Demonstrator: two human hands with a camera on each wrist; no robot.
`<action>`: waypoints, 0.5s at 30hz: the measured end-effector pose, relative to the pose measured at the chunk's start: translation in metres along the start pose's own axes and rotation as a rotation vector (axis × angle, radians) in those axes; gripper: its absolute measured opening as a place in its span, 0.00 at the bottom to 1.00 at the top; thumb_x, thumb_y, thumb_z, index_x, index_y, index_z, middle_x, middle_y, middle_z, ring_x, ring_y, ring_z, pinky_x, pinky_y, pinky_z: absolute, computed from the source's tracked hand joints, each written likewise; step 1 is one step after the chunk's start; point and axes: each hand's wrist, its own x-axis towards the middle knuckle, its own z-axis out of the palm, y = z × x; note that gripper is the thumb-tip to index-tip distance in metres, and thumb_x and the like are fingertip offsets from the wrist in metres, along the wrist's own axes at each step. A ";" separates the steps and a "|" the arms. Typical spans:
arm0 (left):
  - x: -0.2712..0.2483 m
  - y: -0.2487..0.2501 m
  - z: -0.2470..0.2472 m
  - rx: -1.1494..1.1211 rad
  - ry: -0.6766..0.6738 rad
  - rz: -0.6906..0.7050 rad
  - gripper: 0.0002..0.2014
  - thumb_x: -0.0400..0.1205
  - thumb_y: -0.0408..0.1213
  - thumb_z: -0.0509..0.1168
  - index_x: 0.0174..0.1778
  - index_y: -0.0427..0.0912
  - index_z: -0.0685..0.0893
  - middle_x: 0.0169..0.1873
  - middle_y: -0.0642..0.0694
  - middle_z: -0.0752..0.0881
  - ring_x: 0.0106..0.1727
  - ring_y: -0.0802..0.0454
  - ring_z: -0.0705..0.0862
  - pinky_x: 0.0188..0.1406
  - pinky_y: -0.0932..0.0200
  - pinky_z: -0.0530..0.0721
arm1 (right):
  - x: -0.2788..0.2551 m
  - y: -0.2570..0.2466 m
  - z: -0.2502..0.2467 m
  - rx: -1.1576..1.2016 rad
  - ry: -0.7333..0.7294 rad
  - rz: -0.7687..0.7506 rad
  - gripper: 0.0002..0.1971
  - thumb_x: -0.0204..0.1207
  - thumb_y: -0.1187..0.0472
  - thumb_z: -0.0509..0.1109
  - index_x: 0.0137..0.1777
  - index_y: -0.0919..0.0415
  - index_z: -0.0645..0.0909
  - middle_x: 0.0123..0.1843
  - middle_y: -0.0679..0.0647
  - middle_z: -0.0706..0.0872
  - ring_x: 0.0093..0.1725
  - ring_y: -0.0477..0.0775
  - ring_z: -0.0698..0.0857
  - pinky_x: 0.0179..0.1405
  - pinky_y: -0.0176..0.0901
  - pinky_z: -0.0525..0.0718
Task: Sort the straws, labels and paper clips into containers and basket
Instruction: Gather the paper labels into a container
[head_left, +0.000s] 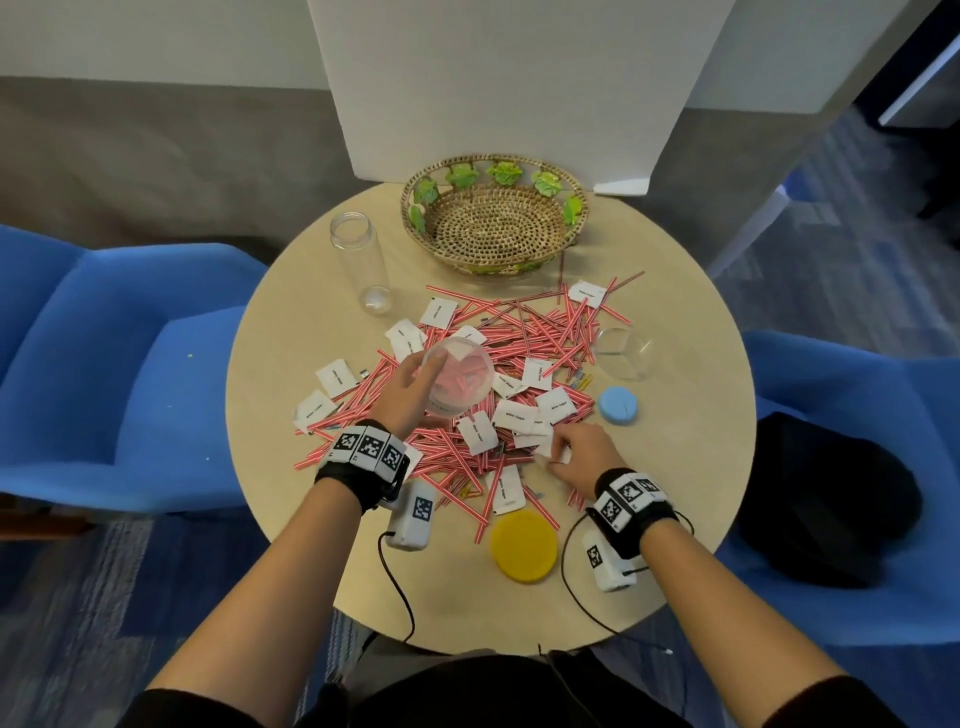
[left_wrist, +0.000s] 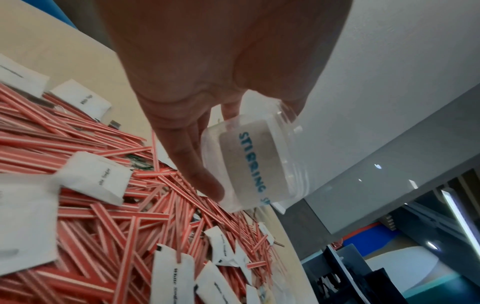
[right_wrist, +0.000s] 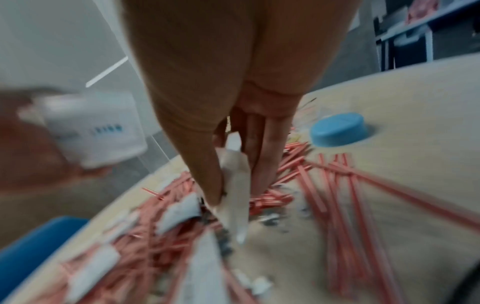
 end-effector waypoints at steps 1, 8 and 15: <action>0.000 -0.002 -0.004 -0.005 0.023 0.003 0.28 0.85 0.59 0.61 0.75 0.44 0.75 0.66 0.41 0.80 0.55 0.42 0.87 0.38 0.43 0.93 | -0.003 -0.007 0.001 0.067 -0.036 -0.016 0.12 0.68 0.58 0.81 0.40 0.52 0.78 0.37 0.48 0.81 0.38 0.50 0.79 0.35 0.42 0.74; -0.007 -0.024 -0.035 -0.022 0.106 -0.045 0.26 0.85 0.58 0.62 0.75 0.47 0.74 0.63 0.40 0.79 0.51 0.47 0.87 0.42 0.38 0.92 | 0.000 -0.043 0.049 -0.054 -0.186 0.039 0.29 0.66 0.56 0.84 0.67 0.54 0.79 0.66 0.53 0.77 0.65 0.55 0.79 0.66 0.48 0.80; -0.005 -0.031 -0.049 -0.038 0.170 -0.034 0.27 0.86 0.54 0.63 0.78 0.43 0.73 0.72 0.40 0.75 0.50 0.55 0.81 0.32 0.51 0.91 | -0.007 -0.051 0.061 -0.085 -0.059 0.072 0.23 0.68 0.59 0.83 0.61 0.56 0.79 0.59 0.53 0.84 0.58 0.54 0.84 0.56 0.42 0.81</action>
